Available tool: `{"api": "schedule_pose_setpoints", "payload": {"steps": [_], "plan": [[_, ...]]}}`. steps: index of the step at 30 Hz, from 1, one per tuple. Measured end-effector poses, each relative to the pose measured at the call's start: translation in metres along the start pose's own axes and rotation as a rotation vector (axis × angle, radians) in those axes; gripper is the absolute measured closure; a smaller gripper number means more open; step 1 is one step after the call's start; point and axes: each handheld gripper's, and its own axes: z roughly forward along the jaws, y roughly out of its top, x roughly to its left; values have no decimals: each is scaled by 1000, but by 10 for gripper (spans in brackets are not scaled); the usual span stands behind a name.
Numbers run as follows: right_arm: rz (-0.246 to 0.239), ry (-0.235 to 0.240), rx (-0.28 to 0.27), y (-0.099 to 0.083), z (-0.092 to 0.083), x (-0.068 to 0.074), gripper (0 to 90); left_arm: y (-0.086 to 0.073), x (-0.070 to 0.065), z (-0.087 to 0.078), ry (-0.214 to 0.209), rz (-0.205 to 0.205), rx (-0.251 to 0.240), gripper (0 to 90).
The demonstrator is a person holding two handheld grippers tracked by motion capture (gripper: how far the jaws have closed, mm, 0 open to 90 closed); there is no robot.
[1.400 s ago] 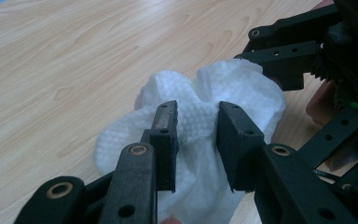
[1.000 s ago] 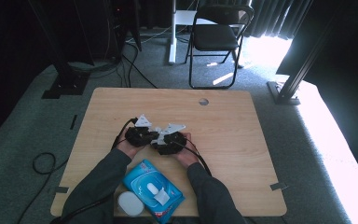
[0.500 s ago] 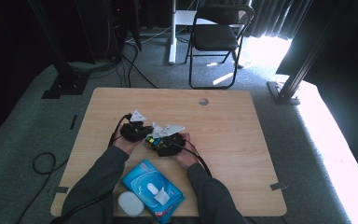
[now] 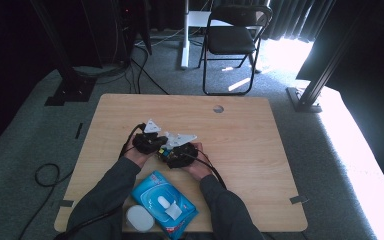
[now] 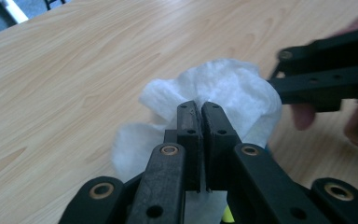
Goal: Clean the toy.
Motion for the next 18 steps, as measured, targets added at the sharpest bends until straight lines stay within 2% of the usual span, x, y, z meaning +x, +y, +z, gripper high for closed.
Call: {"api": "schedule_pose_setpoints", "payload": {"steps": [2,10,13,15,18], "plan": [[6,-4,-1,0,0,-1,343,2,-7,1,-18,28,3,871],[15,-8,0,-1,-1,-4,343,3,-18,4,-88,66,-8,871],[15,-10,-1,-1,-2,-4,343,3,-19,3,-90,78,-9,871],[13,-11,-2,-1,-2,-4,343,2,-21,3,-74,89,-6,871],[13,-10,-2,-1,-2,-4,343,1,-21,1,-71,89,-6,871]]}}
